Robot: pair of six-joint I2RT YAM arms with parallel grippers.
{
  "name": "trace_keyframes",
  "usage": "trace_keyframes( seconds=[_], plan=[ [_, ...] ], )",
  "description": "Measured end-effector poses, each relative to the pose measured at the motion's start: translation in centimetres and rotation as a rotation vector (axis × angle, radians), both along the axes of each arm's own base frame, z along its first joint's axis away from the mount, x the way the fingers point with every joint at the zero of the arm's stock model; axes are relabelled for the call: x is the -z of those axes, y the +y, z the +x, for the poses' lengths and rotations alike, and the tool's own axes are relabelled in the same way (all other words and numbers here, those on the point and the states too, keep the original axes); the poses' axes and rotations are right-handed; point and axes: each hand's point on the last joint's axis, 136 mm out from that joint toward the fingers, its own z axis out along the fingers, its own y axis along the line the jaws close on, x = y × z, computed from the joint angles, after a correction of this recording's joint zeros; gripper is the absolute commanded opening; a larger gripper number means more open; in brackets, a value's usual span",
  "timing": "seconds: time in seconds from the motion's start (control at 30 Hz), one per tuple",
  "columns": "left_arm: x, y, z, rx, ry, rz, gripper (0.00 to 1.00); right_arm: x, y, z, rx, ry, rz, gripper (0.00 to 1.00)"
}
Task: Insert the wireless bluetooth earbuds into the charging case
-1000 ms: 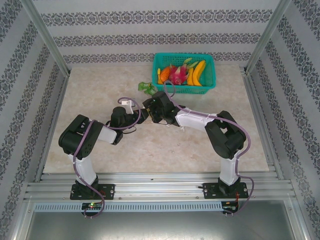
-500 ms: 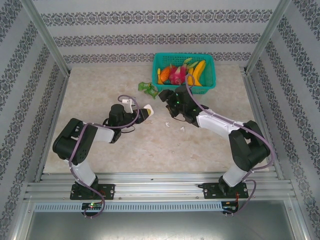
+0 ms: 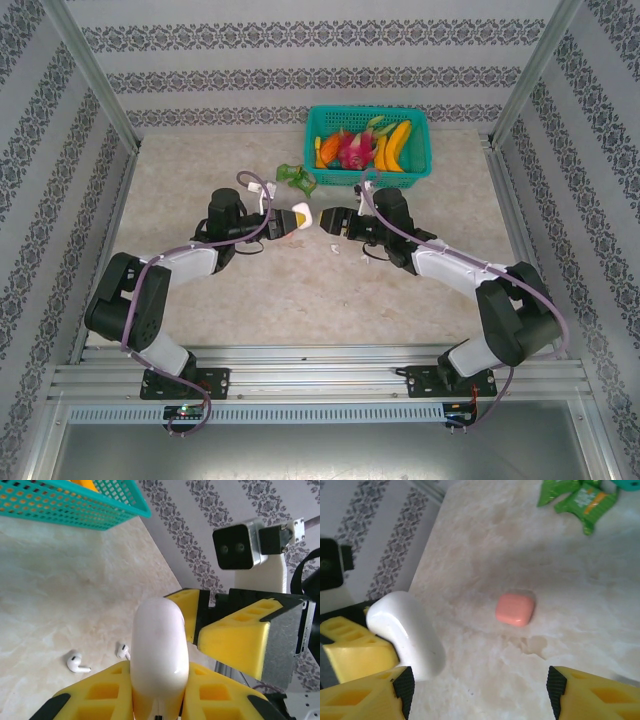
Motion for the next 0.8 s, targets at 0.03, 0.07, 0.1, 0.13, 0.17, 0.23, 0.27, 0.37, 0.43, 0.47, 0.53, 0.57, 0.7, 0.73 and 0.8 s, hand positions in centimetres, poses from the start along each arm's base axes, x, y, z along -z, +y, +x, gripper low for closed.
trace_keyframes(
  seconds=[0.03, 0.07, 0.1, 0.13, 0.17, 0.23, 0.27, 0.37, 0.43, 0.47, 0.53, 0.57, 0.7, 0.73, 0.8],
  plan=[
    [0.0, 0.0, -0.1, 0.008, 0.006, 0.002, 0.0, -0.2, 0.2, -0.1, -0.014, -0.01, 0.003, 0.72],
    [0.1, -0.1, -0.3, 0.017, 0.013, 0.004, 0.0, -0.3, 0.4, -0.1, -0.031, -0.021, 0.007, 0.71],
    [0.2, -0.1, -0.5, 0.024, 0.019, 0.005, 0.0, -0.4, 0.6, -0.1, -0.042, -0.027, 0.01, 0.71],
    [0.2, -0.2, -0.6, 0.029, 0.026, 0.007, 0.0, -0.5, 0.9, 0.0, -0.051, -0.03, 0.014, 0.7],
    [0.3, -0.2, -0.6, 0.034, 0.03, 0.009, 0.0, -0.6, 1.2, 0.0, -0.061, -0.034, 0.017, 0.7],
    [0.4, -0.2, -0.8, 0.04, 0.036, 0.015, 0.0, -0.6, 1.7, 0.2, -0.078, -0.038, 0.02, 0.69],
    [0.5, -0.2, -0.9, 0.044, 0.038, 0.018, 0.0, -0.5, 2.1, 0.2, -0.087, -0.038, 0.021, 0.69],
    [0.6, -0.2, -1.1, 0.053, 0.043, 0.021, 0.0, 0.0, 2.8, 0.2, -0.107, -0.03, 0.023, 0.68],
    [0.8, -0.2, -1.1, 0.054, 0.049, 0.026, 0.0, 0.2, 3.1, 0.2, -0.116, -0.024, 0.022, 0.67],
    [0.8, -0.2, -1.1, 0.054, 0.05, 0.029, 0.0, 0.3, 3.2, 0.2, -0.116, -0.022, 0.021, 0.66],
    [0.9, -0.2, -1.1, 0.053, 0.05, 0.031, 0.0, 0.5, 3.3, 0.3, -0.119, -0.022, 0.023, 0.64],
    [1.0, -0.1, -1.1, 0.05, 0.054, 0.034, 0.0, 0.6, 3.3, 0.4, -0.12, -0.022, 0.023, 0.63],
    [1.4, 0.1, -1.1, 0.044, 0.075, 0.04, 0.0, 1.1, 3.4, 0.8, -0.123, -0.021, 0.03, 0.61],
    [1.4, 0.2, -1.1, 0.041, 0.077, 0.041, 0.0, 1.1, 3.4, 0.8, -0.124, -0.02, 0.034, 0.6],
    [1.4, 0.2, -1.1, 0.037, 0.079, 0.044, 0.0, 1.3, 3.2, 1.0, -0.121, -0.018, 0.042, 0.59]
  ],
)
